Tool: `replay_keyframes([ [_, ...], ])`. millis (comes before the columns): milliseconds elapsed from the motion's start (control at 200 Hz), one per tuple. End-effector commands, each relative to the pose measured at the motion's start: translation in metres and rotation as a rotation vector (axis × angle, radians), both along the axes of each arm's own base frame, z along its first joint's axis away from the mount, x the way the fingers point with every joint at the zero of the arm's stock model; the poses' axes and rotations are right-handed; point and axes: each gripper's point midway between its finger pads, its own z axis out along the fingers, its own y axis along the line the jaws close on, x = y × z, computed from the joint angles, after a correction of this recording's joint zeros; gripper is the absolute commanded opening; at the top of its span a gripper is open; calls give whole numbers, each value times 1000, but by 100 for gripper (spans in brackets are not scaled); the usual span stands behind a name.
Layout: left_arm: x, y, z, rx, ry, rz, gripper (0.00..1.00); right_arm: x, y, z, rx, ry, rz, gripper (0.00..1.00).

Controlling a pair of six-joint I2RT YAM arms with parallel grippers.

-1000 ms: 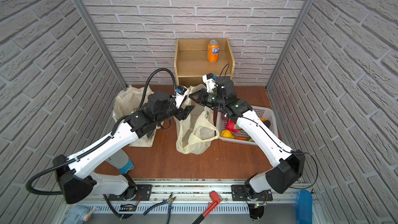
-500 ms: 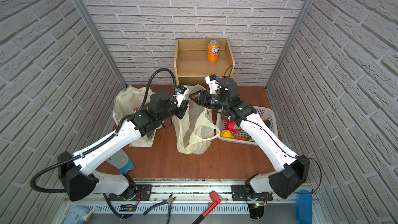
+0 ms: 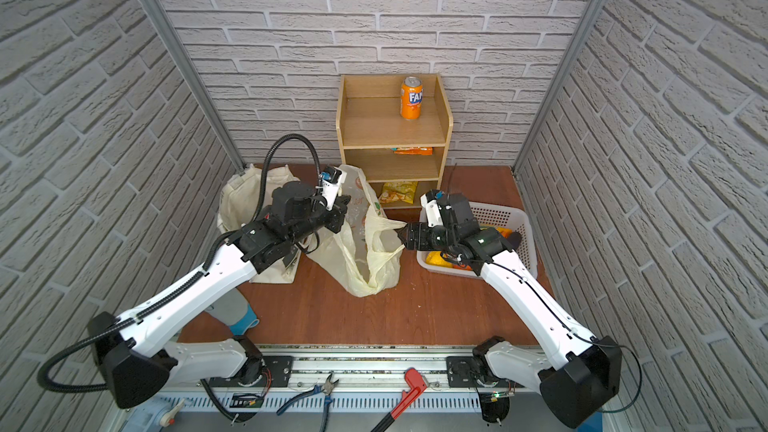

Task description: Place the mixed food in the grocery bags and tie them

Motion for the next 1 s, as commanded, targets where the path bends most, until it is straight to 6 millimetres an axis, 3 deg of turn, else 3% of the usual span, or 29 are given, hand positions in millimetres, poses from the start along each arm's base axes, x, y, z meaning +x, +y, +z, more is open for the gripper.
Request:
replay_keyframes([
  [0, -2, 8, 12, -34, -32, 21, 0, 9, -7, -10, -39, -26, 3, 83],
  [255, -6, 8, 14, -58, -35, 10, 0, 36, 19, -20, 82, 14, 27, 83],
  [340, -7, 7, 13, -65, -32, 7, 0, 49, 31, -28, 128, 40, 31, 79],
  [390, -6, 7, 12, -66, -30, 7, 0, 56, 37, -30, 155, 53, 36, 68],
  [450, -7, 10, 10, -62, -27, 10, 0, 66, 38, -24, 184, 47, 26, 40],
  [520, -8, 17, 8, -62, -18, 26, 0, 78, 30, -8, 213, 14, -13, 12],
  [550, -8, 23, 6, -66, -12, 39, 0, 82, 23, -2, 219, 1, -38, 6],
  [675, -10, 51, 6, -112, -2, 98, 0, 94, -19, 11, 241, -24, -188, 6],
  [785, -14, 76, 2, -134, 7, 155, 0, 93, -49, 0, 259, 4, -289, 5],
  [995, -22, 97, -3, -162, 14, 198, 0, 82, -66, -22, 259, 48, -372, 6],
])
